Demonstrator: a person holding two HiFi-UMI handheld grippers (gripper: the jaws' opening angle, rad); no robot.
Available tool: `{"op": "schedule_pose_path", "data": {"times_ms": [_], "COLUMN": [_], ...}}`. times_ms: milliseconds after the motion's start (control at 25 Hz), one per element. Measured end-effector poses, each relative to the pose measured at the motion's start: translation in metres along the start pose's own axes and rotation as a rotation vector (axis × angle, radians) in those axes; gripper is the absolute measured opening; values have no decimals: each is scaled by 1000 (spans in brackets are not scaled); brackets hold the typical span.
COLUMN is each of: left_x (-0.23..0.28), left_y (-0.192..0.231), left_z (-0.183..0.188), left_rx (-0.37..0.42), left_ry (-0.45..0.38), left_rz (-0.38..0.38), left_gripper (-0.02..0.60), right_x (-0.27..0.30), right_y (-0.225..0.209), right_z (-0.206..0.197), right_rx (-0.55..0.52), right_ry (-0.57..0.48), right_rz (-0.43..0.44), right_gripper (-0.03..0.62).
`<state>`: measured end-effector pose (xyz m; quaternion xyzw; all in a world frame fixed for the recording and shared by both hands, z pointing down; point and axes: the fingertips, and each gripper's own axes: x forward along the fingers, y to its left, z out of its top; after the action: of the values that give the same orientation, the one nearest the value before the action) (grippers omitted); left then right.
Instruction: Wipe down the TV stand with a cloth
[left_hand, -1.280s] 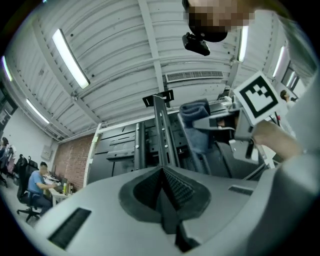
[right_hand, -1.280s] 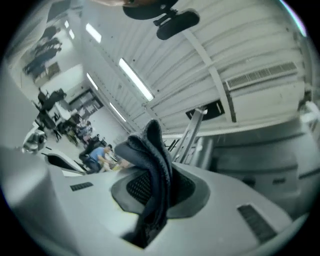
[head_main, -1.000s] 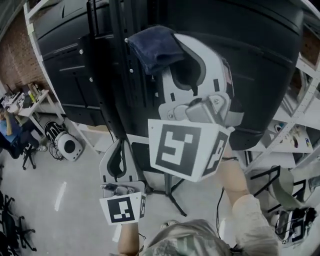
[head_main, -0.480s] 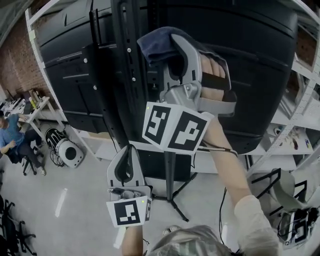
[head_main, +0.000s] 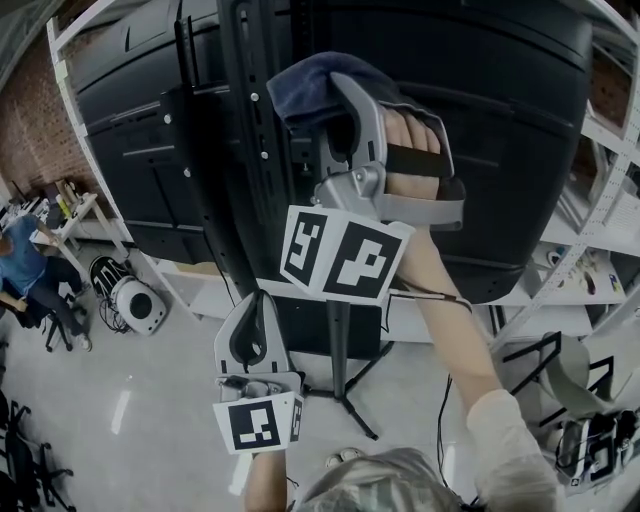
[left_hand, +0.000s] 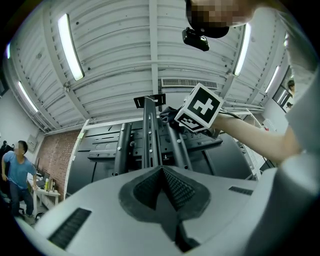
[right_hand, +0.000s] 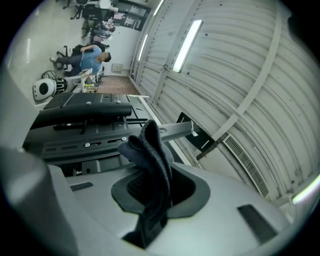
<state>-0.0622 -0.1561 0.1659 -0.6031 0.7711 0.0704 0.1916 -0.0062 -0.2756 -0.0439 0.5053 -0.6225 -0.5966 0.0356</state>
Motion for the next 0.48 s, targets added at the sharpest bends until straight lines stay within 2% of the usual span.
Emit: {"op": "schedule_pose_path", "data": {"times_ms": [480], "left_x": [-5], "left_y": [-5], "left_z": [-4], "left_rx": [-12], "left_ry": [16], "left_rz": [-15], "left_gripper": [15], "right_x": [-15], "right_y": [18], "right_z": [-4], "right_rx": [-6], "right_ry": [2], "right_rz": [68], "right_gripper": [58]}}
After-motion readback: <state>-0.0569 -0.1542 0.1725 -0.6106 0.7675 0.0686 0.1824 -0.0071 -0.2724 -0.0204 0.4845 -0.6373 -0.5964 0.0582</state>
